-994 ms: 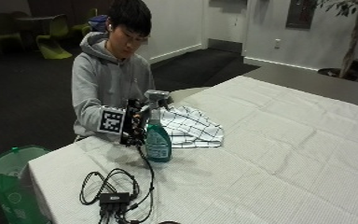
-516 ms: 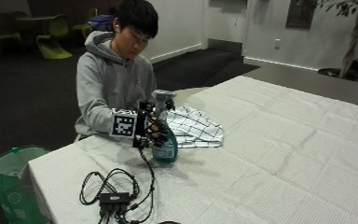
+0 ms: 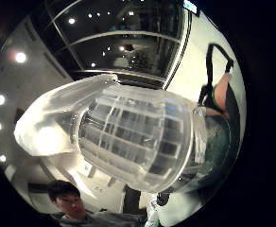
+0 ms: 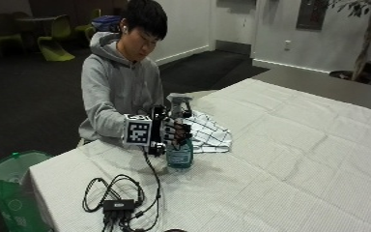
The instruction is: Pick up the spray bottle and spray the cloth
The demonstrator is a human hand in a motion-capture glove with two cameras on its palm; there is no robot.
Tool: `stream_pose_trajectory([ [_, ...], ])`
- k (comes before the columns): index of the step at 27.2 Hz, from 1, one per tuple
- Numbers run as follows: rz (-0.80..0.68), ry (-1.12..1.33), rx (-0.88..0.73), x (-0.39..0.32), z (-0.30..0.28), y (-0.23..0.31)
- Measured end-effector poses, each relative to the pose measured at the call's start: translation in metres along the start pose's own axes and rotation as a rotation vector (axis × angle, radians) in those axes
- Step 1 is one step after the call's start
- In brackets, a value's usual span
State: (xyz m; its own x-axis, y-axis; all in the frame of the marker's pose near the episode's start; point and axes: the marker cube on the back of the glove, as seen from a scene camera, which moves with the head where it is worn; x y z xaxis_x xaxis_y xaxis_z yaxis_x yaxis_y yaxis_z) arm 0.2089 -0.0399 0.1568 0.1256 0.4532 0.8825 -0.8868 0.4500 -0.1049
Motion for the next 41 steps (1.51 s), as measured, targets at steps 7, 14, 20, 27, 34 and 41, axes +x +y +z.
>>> stream_pose_trajectory([
  [7,-0.043,0.048,-0.071,-0.008,0.018,-0.010],
  [14,-0.279,0.353,-0.528,-0.055,0.048,-0.004],
  [20,-0.447,0.704,-0.843,-0.101,0.058,0.018],
  [27,-0.566,1.115,-0.988,-0.147,0.054,0.026],
  [34,-0.593,1.351,-1.046,-0.132,0.061,0.042],
  [41,-0.582,1.417,-1.093,-0.098,0.081,0.065],
])
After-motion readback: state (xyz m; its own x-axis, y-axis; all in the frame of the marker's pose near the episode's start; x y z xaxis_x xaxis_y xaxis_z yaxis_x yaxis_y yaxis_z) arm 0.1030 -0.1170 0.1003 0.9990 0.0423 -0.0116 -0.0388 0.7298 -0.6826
